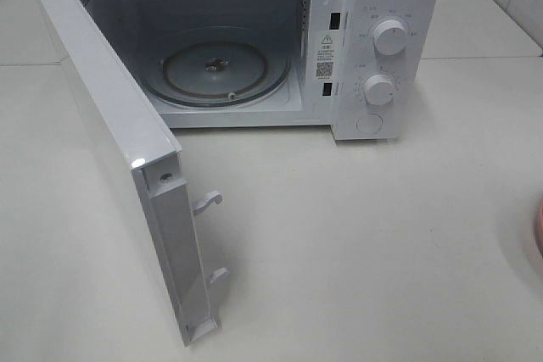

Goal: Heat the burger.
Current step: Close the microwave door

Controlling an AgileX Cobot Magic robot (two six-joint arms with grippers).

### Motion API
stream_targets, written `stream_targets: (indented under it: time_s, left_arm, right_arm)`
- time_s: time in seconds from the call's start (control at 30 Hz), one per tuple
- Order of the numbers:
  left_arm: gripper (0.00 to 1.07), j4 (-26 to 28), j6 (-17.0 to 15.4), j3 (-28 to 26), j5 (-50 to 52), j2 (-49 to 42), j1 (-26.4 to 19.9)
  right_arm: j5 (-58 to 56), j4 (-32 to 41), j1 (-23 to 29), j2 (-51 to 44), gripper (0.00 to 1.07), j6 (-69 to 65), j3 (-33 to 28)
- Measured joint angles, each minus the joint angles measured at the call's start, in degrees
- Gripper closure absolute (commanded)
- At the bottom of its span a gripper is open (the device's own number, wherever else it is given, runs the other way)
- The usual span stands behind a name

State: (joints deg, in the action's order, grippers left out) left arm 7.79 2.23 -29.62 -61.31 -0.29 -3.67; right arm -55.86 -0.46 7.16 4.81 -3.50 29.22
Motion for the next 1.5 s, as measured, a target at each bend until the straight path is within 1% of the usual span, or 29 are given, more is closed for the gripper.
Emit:
stream_targets:
  time_s: [0.1, 0.27, 1.5]
  left_arm:
    - [0.09, 0.0, 0.0, 0.0, 0.0, 0.0, 0.0]
    - [0.09, 0.0, 0.0, 0.0, 0.0, 0.0, 0.0]
    - [0.09, 0.0, 0.0, 0.0, 0.0, 0.0, 0.0]
  right_arm:
    - [0.1, -0.1, -1.7, -2.1, 0.31, -0.1, -0.7]
    - [0.1, -0.1, -2.0, -5.0, 0.31, -0.8, -0.7]
    - [0.1, -0.1, -2.0, -5.0, 0.32, -0.9, -1.0]
